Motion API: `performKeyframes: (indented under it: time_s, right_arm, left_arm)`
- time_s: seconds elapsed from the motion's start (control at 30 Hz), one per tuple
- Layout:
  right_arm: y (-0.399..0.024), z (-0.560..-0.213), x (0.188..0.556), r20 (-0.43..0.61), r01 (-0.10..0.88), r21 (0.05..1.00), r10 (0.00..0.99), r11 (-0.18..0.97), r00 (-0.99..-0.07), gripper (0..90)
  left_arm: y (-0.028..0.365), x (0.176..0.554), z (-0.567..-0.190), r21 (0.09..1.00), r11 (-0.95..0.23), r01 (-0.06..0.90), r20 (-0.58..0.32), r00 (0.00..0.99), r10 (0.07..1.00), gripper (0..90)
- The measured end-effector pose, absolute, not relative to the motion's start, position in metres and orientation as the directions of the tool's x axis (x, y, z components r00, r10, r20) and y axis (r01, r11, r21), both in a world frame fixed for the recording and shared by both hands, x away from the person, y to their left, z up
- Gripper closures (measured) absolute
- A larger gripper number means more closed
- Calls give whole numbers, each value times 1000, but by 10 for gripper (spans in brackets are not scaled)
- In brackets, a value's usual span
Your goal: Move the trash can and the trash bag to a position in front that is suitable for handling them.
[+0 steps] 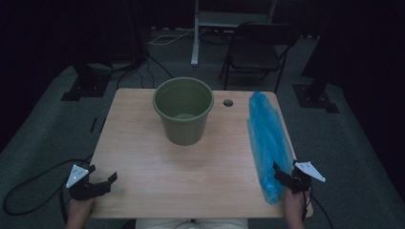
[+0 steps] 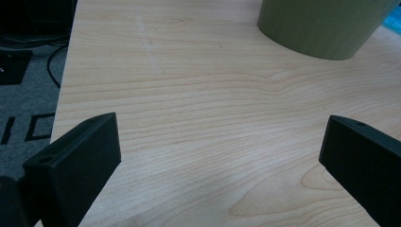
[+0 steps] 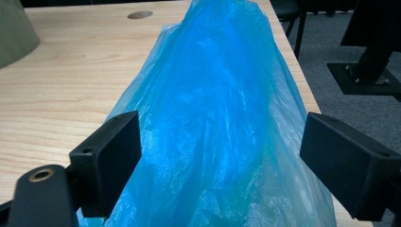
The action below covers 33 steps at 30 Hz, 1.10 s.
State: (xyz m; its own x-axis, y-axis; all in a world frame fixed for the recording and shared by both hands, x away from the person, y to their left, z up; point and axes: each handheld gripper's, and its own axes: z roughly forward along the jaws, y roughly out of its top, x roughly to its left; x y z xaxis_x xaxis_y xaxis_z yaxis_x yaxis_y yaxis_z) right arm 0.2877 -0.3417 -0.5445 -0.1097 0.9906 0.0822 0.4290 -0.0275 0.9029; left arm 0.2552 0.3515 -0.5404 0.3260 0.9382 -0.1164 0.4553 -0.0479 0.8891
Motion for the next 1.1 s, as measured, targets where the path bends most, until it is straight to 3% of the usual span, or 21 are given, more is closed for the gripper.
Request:
performKeyframes:
  time_s: [0.43,0.9,1.1]
  right_arm:
    - [-335,-530,288,95,446,895,983,-15,-158,129]
    - [-306,-494,330,14,406,910,975,80,-223,129]
    - [-286,-482,350,-5,376,921,966,105,-258,129]
  left_arm:
    - [349,267,-540,871,-59,488,-131,346,929,2]
    - [351,281,-532,869,-64,490,-127,345,930,3]
    - [340,304,-529,868,-80,489,-119,363,924,2]
